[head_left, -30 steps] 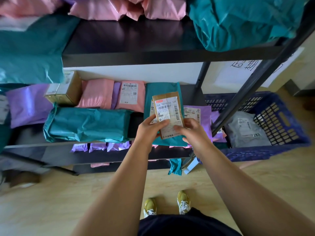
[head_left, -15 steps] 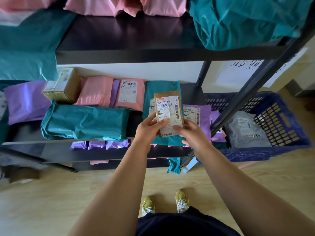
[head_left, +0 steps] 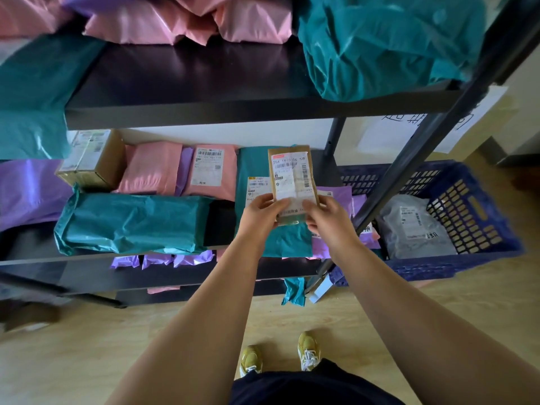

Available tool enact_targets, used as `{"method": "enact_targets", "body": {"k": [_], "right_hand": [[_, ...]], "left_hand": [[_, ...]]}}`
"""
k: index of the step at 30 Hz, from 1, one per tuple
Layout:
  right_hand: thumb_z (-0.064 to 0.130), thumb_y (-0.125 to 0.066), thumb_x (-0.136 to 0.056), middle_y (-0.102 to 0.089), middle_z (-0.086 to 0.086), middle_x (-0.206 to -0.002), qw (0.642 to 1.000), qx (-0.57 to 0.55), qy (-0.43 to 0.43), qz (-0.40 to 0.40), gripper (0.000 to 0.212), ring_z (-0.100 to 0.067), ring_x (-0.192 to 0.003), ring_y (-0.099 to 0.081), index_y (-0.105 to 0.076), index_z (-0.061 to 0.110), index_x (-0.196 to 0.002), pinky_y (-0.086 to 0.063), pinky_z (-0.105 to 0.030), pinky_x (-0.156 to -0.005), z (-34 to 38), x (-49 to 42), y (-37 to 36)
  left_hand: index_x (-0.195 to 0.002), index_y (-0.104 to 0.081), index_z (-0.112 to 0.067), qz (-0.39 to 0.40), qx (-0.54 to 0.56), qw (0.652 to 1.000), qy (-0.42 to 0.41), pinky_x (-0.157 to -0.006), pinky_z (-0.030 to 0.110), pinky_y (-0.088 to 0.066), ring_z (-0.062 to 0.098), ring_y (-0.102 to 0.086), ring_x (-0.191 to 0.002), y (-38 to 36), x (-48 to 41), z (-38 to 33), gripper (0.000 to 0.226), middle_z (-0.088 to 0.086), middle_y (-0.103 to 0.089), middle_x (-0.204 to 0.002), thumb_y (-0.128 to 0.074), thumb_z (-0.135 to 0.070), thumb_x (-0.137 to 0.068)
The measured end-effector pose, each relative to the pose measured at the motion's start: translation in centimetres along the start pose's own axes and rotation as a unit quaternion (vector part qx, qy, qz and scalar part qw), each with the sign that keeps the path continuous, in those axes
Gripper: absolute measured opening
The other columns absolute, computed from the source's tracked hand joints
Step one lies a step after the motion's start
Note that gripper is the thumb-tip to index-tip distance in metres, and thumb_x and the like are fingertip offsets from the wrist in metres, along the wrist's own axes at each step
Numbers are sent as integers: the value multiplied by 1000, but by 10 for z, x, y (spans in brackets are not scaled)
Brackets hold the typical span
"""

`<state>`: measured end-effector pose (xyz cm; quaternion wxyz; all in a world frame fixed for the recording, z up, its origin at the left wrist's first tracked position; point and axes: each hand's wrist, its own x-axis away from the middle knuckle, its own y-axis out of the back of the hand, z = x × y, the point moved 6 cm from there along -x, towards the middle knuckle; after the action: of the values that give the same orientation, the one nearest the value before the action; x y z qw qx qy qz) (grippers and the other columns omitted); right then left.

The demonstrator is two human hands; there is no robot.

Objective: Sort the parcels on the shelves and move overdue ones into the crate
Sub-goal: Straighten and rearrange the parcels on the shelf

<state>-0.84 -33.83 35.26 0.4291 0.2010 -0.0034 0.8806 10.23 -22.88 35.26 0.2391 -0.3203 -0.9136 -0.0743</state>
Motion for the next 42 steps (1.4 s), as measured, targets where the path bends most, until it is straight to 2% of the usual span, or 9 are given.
{"method": "enact_targets", "body": {"k": [6, 11, 14, 18, 21, 31, 35, 39, 42], "right_hand": [[36, -57, -96, -69, -3, -111, 999, 4, 3, -54, 30, -23, -101, -67, -59, 19, -120, -55, -45, -92, 22, -30, 22], [32, -52, -99, -65, -4, -103, 996, 19, -9, -84, 29, -19, -86, -63, -56, 14, -121, -47, -26, -60, 28, -57, 38], [27, -52, -99, -64, -7, -105, 993, 11, -34, -114, 26, -20, -83, -61, -53, 11, -119, -45, -27, -63, 21, -73, 43], [33, -53, -93, -66, -5, -105, 989, 56, -46, -125, 34, -22, -85, -63, -55, 15, -122, -52, -34, -72, 27, -86, 44], [40, -60, -85, -67, -5, -107, 991, 79, -50, -98, 42, -26, -92, -66, -59, 18, -121, -57, -38, -82, 34, -96, 37], [51, -47, -89, -58, 2, -85, 988, 149, -22, -14, 46, -13, -72, -63, -56, 17, -118, -50, -26, -56, -29, -195, 25], [43, -53, -90, -59, -1, -113, 988, 138, -13, -68, 45, -22, -92, -62, -45, 25, -131, -51, -32, -64, 41, -91, 34], [31, -57, -93, -48, -4, -136, 975, 192, 67, -87, 51, -25, -112, -57, -42, 27, -141, -54, -37, -80, 60, -71, 34], [25, -57, -92, -45, -6, -138, 964, 226, 113, -86, 53, -28, -120, -52, -42, 25, -143, -51, -46, -96, 66, -62, 27]], "left_hand": [[-113, -66, -27, 11, -79, 996, -32, -87, 33, -58, 15, -69, -97, -33, -18, -31, 24, -4, -72, -104, -66, -34, -90], [-100, -63, -17, -2, -133, 990, -38, -89, 46, -56, 24, -69, -96, -55, -31, -41, 23, 7, -70, -103, -67, -34, -85], [-81, -61, -16, 6, -149, 988, -42, -89, 48, -56, 29, -69, -95, -68, -33, -45, 9, 14, -71, -98, -62, -23, -87], [-105, -67, -16, 3, -174, 983, -54, -84, 41, -56, 24, -68, -90, -79, -43, -44, 45, 6, -71, -98, -56, -35, -66], [-113, -65, -19, 2, -191, 980, -64, -89, 38, -53, 24, -65, -99, -81, -42, -48, 37, 3, -69, -104, -57, -25, -77], [-142, -40, -18, 63, -205, 974, -74, -96, 31, -38, 20, -50, -121, -88, -34, -58, 43, 5, -56, -132, -43, -11, -99], [-152, -26, -18, 39, -217, 974, -57, -89, 28, -34, 14, -44, -110, -83, -31, -55, 53, 9, -46, -145, -41, -10, -101], [-157, -9, -21, -2, -245, 969, -36, -83, 23, -42, 24, -41, -136, -70, -25, -53, 65, 5, -26, -160, -44, -20, -102], [-157, -16, -22, -41, -271, 961, -44, -77, 28, -42, 25, -55, -117, -55, -18, -52, 61, 8, -34, -155, -43, -21, -101]]}}
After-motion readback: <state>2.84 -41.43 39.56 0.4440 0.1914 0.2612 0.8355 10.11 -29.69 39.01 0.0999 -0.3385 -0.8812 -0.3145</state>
